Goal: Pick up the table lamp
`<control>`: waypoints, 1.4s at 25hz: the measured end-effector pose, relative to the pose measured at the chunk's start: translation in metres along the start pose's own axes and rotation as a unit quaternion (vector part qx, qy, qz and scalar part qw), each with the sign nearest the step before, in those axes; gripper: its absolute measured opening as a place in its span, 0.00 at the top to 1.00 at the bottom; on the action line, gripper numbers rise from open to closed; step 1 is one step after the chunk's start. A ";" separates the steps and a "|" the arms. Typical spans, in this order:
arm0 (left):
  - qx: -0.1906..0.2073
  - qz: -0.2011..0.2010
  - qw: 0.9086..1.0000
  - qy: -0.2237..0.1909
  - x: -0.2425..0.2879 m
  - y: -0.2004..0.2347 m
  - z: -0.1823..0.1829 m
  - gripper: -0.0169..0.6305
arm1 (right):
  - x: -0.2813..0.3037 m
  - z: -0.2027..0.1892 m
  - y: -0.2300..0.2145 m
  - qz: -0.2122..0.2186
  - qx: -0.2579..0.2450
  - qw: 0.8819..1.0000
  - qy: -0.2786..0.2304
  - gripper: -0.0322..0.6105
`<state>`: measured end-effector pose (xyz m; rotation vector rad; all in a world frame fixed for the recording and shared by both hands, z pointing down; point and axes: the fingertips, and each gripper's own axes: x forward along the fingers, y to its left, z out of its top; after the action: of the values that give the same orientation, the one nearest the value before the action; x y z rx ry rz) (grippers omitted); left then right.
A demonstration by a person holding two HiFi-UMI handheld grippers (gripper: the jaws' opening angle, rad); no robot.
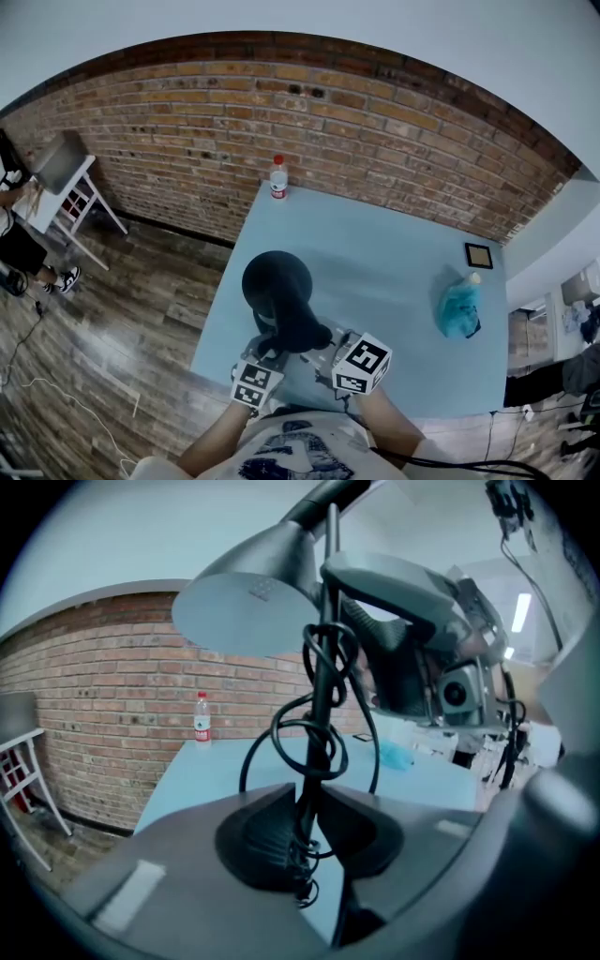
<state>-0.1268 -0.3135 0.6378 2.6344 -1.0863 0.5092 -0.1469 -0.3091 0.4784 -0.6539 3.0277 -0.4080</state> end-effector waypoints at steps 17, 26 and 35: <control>0.024 -0.004 0.999 -0.024 0.004 -0.002 0.048 0.88 | -0.014 0.045 -0.010 -0.014 -0.025 1.000 -0.014 0.88; 0.037 0.003 0.999 -0.035 0.015 -0.001 0.071 0.88 | -0.023 0.064 -0.019 -0.009 -0.041 0.999 -0.017 0.88; 0.045 0.006 0.998 -0.041 0.023 -0.005 0.087 0.88 | -0.031 0.076 -0.026 -0.006 -0.052 0.998 -0.024 0.88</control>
<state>-0.0885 -0.3550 0.5678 2.7502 -1.1293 0.4670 -0.1027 -0.3379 0.4101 -0.6765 3.0169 -0.2327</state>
